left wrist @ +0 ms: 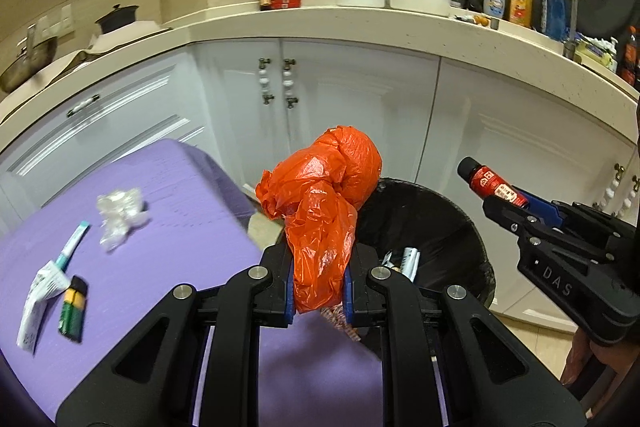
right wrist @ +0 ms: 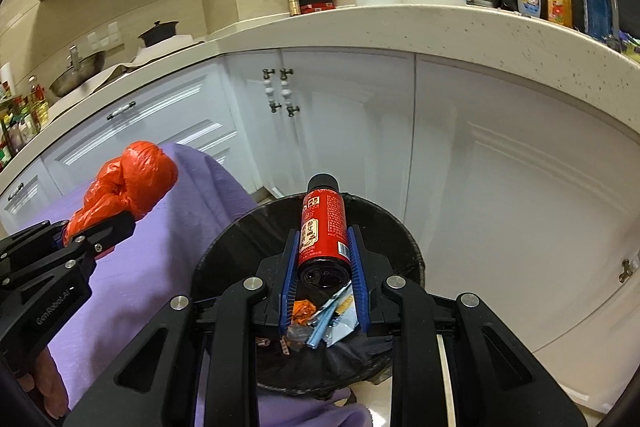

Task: Collect trash
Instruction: 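Carry the orange bag and red can over the bin and open both tools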

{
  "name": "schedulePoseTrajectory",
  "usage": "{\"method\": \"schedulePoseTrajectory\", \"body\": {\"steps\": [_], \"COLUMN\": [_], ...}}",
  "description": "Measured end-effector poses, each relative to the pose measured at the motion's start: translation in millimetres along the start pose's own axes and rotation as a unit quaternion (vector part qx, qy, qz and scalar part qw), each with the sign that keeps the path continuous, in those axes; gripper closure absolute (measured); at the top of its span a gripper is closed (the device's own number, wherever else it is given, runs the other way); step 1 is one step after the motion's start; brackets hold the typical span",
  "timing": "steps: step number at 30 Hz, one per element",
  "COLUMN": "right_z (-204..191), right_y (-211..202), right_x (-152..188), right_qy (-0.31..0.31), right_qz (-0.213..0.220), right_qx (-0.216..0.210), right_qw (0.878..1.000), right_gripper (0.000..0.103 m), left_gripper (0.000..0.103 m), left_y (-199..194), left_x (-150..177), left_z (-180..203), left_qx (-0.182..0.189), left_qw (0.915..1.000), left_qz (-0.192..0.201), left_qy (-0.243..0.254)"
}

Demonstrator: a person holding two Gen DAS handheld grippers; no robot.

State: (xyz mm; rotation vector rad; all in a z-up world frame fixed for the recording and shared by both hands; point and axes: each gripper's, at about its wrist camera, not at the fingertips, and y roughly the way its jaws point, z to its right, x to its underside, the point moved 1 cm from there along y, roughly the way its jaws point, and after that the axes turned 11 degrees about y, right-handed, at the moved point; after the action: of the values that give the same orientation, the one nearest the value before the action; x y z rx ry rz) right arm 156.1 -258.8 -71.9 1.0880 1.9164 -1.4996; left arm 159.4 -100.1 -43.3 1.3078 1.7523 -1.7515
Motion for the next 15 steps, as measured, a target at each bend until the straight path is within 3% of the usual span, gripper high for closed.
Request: {"method": "schedulePoseTrajectory", "body": {"steps": [5, 8, 11, 13, 15], "right_z": [9.1, 14.5, 16.2, 16.0, 15.3], "right_y": [13.8, 24.1, 27.6, 26.6, 25.9], "right_x": [-2.1, -1.3, 1.7, 2.9, 3.1], "right_qy": [0.007, 0.014, 0.019, 0.019, 0.02], "right_qz": [0.001, 0.002, -0.002, -0.002, -0.003], "right_qx": [0.002, 0.013, 0.016, 0.016, 0.015], "right_qw": [1.0, 1.0, 1.0, 1.0, 1.0], "right_gripper": [0.077, 0.056, 0.056, 0.056, 0.055], "left_gripper": [0.085, 0.077, 0.076, 0.071, 0.058], "left_y": [21.3, 37.8, 46.2, 46.6, 43.6], "left_x": [-7.4, -6.2, -2.4, 0.6, 2.3], "left_z": [10.6, 12.4, 12.1, 11.0, 8.7], "left_qx": [0.008, 0.007, 0.005, 0.004, 0.001], "left_qw": [0.9999, 0.9997, 0.9995, 0.9994, 0.9995], "left_qz": [-0.007, -0.022, -0.032, -0.034, -0.03], "left_qy": [0.008, 0.007, 0.005, 0.003, -0.001]}}
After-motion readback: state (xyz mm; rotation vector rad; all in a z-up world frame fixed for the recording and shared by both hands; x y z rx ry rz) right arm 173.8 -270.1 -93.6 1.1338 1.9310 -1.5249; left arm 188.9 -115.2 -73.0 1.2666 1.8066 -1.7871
